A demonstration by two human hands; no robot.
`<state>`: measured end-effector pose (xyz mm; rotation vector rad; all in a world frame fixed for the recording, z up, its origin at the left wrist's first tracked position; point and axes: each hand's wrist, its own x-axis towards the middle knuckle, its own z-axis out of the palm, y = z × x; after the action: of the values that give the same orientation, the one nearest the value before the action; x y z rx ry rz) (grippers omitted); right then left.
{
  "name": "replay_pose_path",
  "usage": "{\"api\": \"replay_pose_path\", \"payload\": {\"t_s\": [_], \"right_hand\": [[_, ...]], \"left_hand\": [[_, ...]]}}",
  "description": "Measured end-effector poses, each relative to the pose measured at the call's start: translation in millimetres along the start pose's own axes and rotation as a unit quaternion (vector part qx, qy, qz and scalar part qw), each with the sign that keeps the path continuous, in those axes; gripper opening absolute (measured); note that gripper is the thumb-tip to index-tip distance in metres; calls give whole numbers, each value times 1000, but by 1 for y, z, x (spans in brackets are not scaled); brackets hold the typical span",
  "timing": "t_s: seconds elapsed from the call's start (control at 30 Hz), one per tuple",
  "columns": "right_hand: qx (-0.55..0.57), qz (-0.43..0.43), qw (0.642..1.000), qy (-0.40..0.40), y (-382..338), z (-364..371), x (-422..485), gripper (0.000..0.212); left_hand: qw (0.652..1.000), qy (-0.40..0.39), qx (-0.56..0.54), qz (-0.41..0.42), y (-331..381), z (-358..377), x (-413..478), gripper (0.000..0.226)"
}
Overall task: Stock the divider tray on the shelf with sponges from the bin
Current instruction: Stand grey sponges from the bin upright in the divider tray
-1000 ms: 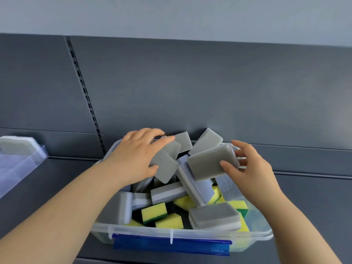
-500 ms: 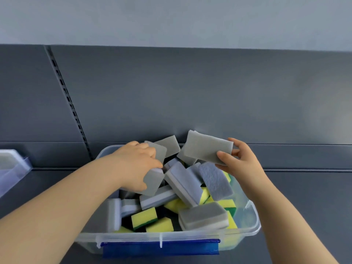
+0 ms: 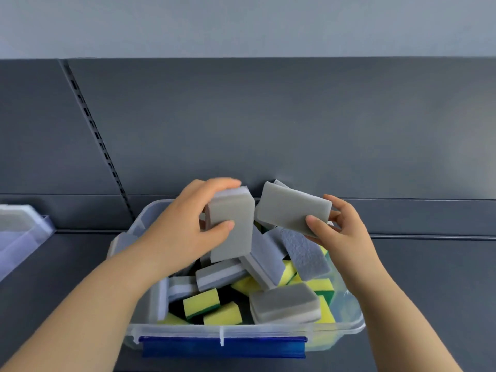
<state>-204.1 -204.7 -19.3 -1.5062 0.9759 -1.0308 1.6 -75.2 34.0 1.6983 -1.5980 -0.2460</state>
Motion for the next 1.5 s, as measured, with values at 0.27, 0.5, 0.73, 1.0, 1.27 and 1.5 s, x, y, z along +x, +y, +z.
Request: {"api": "replay_pose_path", "payload": {"t_s": [0.27, 0.5, 0.73, 1.0, 1.27, 1.5], "right_hand": [[-5, -71, 996, -52, 5, 2, -22, 49], [72, -96, 990, -68, -7, 23, -47, 46], [54, -170, 978, -108, -36, 88, -100, 48], [-15, -205, 966, -157, -49, 219, -212, 60], [-13, -243, 941, -236, -66, 329, -278, 60], [-45, -231, 949, -210, -74, 392, -258, 55]], "left_hand": [[978, 121, 168, -8, 15, 22, -26, 34], [971, 147, 186, -42, 28, -2, -67, 50], [953, 192, 221, -73, 6, -64, -147, 42], [932, 206, 269, -129, -51, -168, -285, 42], [912, 253, 238, -220, -102, -241, -401, 47], [889, 299, 226, -262, -157, -282, -417, 49]]}}
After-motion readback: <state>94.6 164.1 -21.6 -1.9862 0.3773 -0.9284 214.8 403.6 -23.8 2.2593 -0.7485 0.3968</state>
